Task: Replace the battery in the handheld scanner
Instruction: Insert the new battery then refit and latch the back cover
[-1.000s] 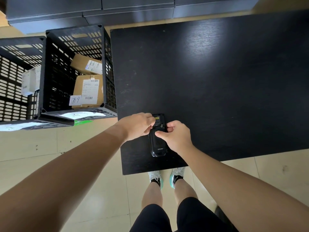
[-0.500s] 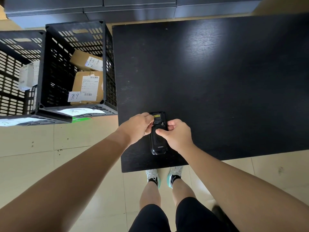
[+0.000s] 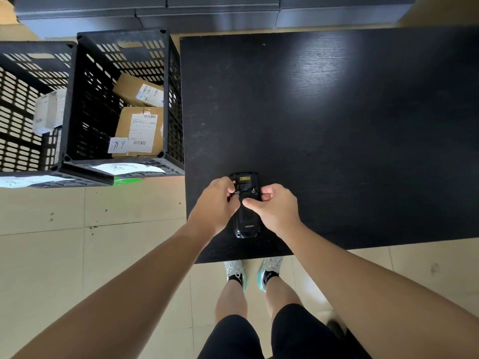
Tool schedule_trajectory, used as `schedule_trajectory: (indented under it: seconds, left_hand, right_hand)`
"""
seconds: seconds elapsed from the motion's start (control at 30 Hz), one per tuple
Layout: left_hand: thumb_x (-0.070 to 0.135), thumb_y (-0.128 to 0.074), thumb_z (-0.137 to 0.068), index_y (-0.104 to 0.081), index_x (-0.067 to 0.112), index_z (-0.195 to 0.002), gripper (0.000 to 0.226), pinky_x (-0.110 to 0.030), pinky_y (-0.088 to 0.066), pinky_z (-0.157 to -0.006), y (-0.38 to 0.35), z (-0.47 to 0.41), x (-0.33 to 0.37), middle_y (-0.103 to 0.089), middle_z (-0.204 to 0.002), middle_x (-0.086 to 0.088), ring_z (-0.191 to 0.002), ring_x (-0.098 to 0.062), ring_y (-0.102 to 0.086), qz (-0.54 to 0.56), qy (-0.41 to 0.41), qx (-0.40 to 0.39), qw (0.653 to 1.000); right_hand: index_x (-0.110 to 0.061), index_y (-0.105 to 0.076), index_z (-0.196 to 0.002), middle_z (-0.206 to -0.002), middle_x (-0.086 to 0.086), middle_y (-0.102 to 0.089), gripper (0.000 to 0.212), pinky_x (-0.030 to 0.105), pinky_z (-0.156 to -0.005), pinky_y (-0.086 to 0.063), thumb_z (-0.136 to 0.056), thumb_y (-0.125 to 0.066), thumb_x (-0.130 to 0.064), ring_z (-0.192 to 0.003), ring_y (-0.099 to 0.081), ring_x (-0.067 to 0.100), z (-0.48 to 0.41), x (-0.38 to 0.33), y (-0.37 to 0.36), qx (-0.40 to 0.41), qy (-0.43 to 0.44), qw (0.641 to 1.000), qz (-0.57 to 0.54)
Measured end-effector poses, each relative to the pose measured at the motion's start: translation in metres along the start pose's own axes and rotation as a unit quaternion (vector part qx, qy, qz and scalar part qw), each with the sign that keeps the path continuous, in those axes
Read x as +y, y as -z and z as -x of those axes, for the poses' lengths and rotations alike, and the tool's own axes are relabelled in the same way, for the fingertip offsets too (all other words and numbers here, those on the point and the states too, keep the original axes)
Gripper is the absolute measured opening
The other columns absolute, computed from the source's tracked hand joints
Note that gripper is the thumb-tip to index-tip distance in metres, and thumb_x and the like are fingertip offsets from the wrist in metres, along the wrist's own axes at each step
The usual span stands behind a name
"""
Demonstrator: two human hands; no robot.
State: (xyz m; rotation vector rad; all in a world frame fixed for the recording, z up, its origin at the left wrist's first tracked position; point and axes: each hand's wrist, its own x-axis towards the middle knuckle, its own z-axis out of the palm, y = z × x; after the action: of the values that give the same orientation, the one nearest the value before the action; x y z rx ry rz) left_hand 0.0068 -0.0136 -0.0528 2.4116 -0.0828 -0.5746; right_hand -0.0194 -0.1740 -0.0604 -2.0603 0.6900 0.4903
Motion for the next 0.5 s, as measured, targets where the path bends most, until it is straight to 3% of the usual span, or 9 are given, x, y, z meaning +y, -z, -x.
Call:
schedule_trajectory:
  seconds: [0.07,0.13,0.2,0.27,0.37,0.5]
  left_hand:
    - [0.031,-0.065,-0.086,-0.05,0.022,-0.107,0.027,-0.015,-0.038,-0.061,-0.006,0.013,-0.004,-0.055,-0.096,0.006,-0.069,-0.009,-0.057,0.052,0.041,0.026,0.997]
    - [0.039,-0.07,-0.08,-0.045,0.029,-0.113,0.043,-0.013,-0.037,-0.059,-0.016,0.028,-0.006,-0.054,-0.098,0.009,-0.067,-0.008,-0.058,0.102,0.081,0.048,0.99]
    - [0.044,-0.074,-0.074,-0.043,0.03,-0.119,0.057,-0.018,-0.044,-0.063,-0.027,0.039,-0.003,-0.054,-0.102,0.008,-0.074,-0.01,-0.06,0.131,0.119,0.063,0.982]
    - [0.047,-0.076,-0.072,-0.043,0.028,-0.123,0.064,-0.027,-0.052,-0.073,-0.036,0.044,0.004,-0.053,-0.109,0.006,-0.087,-0.014,-0.061,0.141,0.151,0.076,0.975]
    - [0.046,-0.077,-0.071,-0.047,0.027,-0.118,0.059,-0.028,-0.05,-0.075,-0.045,0.043,0.017,-0.053,-0.11,0.007,-0.092,-0.01,-0.056,0.143,0.167,0.094,0.971]
    - [0.041,-0.079,-0.072,-0.047,0.026,-0.114,0.054,-0.033,-0.053,-0.073,-0.046,0.037,0.023,-0.054,-0.108,0.006,-0.089,-0.015,-0.058,0.132,0.196,0.099,0.967]
  right_hand:
    - [-0.016,-0.063,-0.11,-0.095,-0.006,-0.065,0.057,0.011,-0.059,-0.038,-0.066,-0.083,-0.046,-0.082,-0.06,0.005,0.0,0.001,0.001,-0.006,0.005,1.0,0.01]
    - [-0.02,-0.064,-0.108,-0.091,-0.008,-0.065,0.052,0.012,-0.06,-0.039,-0.068,-0.078,-0.05,-0.081,-0.059,0.004,-0.002,0.001,0.005,-0.015,0.017,0.999,0.026]
    - [-0.022,-0.066,-0.105,-0.088,-0.01,-0.068,0.041,0.015,-0.066,-0.043,-0.074,-0.073,-0.049,-0.081,-0.061,0.005,-0.008,0.001,0.015,-0.013,0.051,0.997,0.055]
    - [-0.021,-0.068,-0.101,-0.088,-0.007,-0.067,0.029,0.021,-0.073,-0.049,-0.08,-0.072,-0.039,-0.079,-0.062,0.007,-0.015,-0.001,0.03,-0.015,0.136,0.984,0.114]
    - [-0.019,-0.068,-0.099,-0.091,-0.005,-0.063,0.016,0.027,-0.071,-0.053,-0.087,-0.069,-0.029,-0.078,-0.062,0.011,-0.028,-0.008,0.052,-0.071,0.29,0.924,0.24]
    - [-0.02,-0.067,-0.098,-0.094,-0.004,-0.063,0.012,0.029,-0.074,-0.049,-0.093,-0.06,-0.028,-0.088,-0.06,0.015,-0.046,-0.024,0.062,-0.156,0.403,0.826,0.362]
